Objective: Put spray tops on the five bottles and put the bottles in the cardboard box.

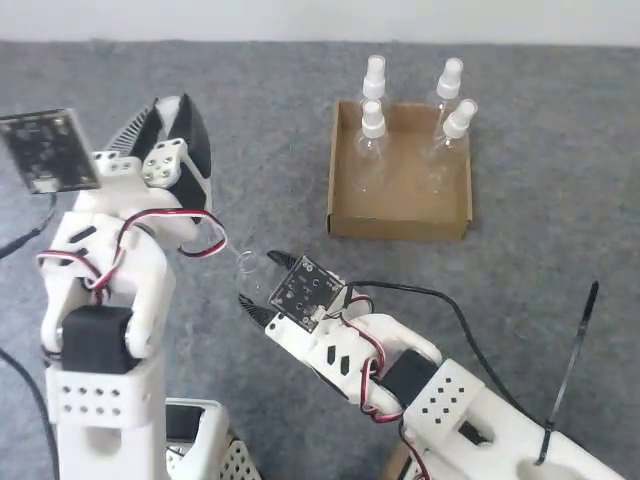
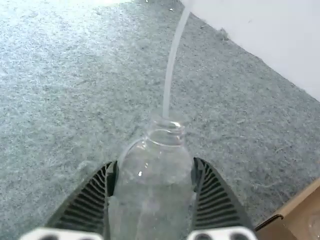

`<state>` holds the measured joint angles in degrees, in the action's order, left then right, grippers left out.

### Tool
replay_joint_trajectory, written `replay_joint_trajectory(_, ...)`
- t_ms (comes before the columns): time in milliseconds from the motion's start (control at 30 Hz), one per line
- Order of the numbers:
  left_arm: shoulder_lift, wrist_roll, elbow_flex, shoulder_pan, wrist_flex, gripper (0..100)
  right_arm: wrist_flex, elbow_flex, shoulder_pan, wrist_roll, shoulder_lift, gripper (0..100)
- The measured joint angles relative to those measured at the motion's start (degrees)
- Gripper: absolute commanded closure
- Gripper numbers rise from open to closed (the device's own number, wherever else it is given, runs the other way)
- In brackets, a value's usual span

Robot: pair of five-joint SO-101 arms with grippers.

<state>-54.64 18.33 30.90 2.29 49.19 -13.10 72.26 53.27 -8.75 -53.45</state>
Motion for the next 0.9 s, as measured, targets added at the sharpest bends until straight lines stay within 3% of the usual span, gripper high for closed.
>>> replay_joint_trajectory(233,0.00,-0.09,5.71,-6.42,0.00,99,0.00,0.00,0.00,0.00,0.00,99.2)
replay_joint_trajectory(467,0.00,0.00,11.96,-7.74,0.97,99,0.26,0.79,-0.18,0.00,-0.62,99.2)
replay_joint_trajectory(667,0.00,0.00,12.04,-9.49,6.33,99,2.11,0.79,-3.60,6.33,-0.62,99.2)
replay_joint_trajectory(900,0.00,-4.31,13.36,-14.33,8.53,99,4.31,0.79,-5.36,7.74,-0.62,99.2)
